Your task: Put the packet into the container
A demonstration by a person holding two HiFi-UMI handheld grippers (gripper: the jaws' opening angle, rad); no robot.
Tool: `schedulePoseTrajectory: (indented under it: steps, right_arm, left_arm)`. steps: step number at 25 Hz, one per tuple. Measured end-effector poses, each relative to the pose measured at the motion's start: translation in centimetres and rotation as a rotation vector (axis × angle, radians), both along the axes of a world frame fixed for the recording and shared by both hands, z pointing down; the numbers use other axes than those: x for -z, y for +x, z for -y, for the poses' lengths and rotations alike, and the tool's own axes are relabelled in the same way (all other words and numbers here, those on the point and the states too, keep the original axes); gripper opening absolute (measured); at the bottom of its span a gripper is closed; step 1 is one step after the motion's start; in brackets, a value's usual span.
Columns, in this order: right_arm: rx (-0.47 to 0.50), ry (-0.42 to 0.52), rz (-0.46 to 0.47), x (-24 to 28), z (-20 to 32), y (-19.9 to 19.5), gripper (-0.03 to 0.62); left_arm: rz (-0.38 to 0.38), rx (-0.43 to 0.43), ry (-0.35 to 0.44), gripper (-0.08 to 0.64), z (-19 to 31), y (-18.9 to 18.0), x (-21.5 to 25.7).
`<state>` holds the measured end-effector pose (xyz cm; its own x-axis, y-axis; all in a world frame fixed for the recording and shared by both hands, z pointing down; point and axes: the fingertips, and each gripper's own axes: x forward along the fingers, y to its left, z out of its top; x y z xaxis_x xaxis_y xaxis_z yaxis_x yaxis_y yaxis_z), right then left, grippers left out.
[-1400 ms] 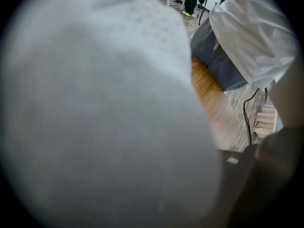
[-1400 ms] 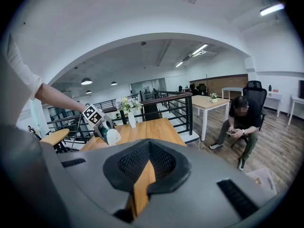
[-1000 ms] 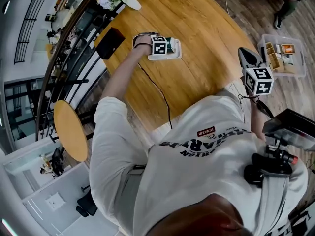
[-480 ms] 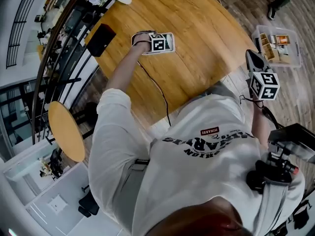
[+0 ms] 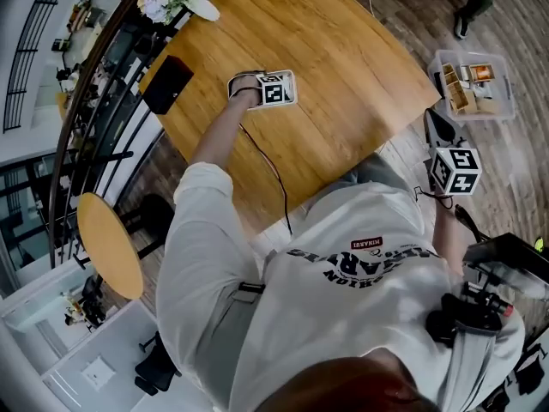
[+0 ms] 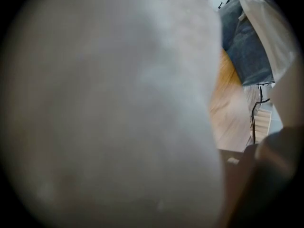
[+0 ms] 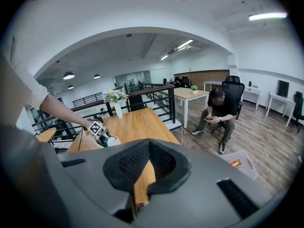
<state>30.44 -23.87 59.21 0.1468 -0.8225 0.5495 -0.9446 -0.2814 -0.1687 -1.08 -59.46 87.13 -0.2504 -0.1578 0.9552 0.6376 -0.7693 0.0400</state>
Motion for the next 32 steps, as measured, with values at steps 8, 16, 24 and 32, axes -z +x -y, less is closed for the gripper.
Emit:
schedulePoseTrajectory:
  steps: [8,16,24,32]
  right_arm:
    - [-0.005,-0.020,0.001,-0.3,-0.8,-0.6,0.006]
    - [0.013,0.007,-0.025,1.2,0.4,-0.3,0.006]
    - [0.048,0.027,-0.028,2.2,0.9,0.1,0.006]
    - [0.121,0.058,-0.049,3.8,3.4,0.5,0.006]
  left_arm:
    - [0.003,-0.007,0.008,0.304,-0.1,-0.7,-2.4]
    - [0.004,0.004,0.000,0.312,-0.3,-1.0,-1.9]
    - [-0.013,0.063,-0.001,0.351,-0.9,-1.3,-1.5]
    - [-0.155,0.202,-0.042,0.393,-1.1,0.2,3.1]
